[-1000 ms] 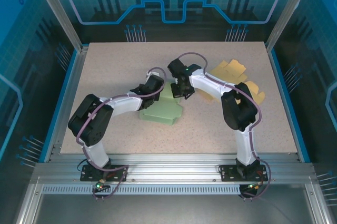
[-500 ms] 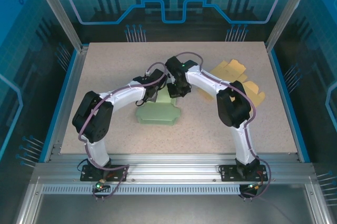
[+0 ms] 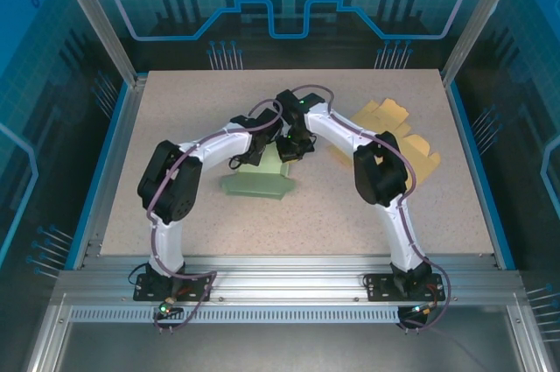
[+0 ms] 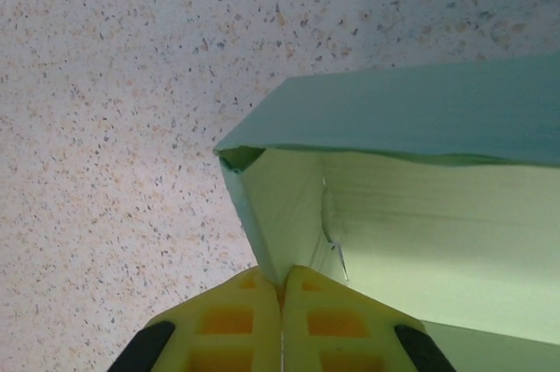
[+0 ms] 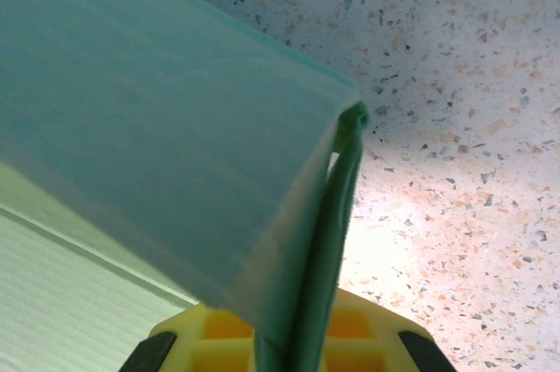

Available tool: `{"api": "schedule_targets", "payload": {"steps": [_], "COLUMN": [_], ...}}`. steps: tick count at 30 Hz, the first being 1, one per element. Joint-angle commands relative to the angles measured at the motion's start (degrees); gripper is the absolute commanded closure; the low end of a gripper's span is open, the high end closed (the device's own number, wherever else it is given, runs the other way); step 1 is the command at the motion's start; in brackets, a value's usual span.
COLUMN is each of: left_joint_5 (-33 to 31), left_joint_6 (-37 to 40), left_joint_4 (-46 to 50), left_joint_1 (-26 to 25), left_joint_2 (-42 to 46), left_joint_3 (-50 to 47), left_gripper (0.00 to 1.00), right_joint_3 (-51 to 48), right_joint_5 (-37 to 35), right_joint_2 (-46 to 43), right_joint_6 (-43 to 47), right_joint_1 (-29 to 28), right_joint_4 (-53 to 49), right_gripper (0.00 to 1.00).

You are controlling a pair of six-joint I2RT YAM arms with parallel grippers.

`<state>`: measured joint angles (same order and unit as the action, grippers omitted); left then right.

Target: Fold the paper box

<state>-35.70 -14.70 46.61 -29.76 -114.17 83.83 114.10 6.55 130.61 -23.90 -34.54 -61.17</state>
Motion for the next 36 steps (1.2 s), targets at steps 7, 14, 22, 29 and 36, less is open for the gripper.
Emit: {"api": "schedule_targets", "payload": {"steps": [7, 14, 22, 29, 36], "left_joint_5": [-5.0, 0.4, 14.3, 12.6, -0.9], "left_joint_6": [2.2, 3.4, 2.7, 2.5, 0.9], "left_joint_4": [15.9, 12.2, 2.5, 3.6, 12.4], "left_joint_1": [1.5, 2.5, 5.1, 5.4, 4.5], "left_joint_2": [-10.7, -9.3, 1.2, 1.7, -4.8], "left_joint_3": [4.6, 3.2, -5.4, -6.8, -3.9], "left_gripper": [1.0, 0.89, 0.69, 0.79, 0.89], "right_joint_3": [4.5, 5.6, 5.8, 6.3, 6.5], "right_joint_5": [1.7, 3.0, 2.6, 2.5, 2.0], "right_joint_2": [6.5, 7.3, 7.3, 7.5, 7.3], "right_joint_6": [1.5, 0.8, 0.3, -0.3, -0.3], "right_joint_1": [-0.1, -0.5, -0.6, -0.7, -0.9], "right_joint_4": [-2.4, -2.3, -2.0, -2.0, -2.6], "right_gripper": [1.0, 1.0, 1.0, 1.0, 1.0]}}
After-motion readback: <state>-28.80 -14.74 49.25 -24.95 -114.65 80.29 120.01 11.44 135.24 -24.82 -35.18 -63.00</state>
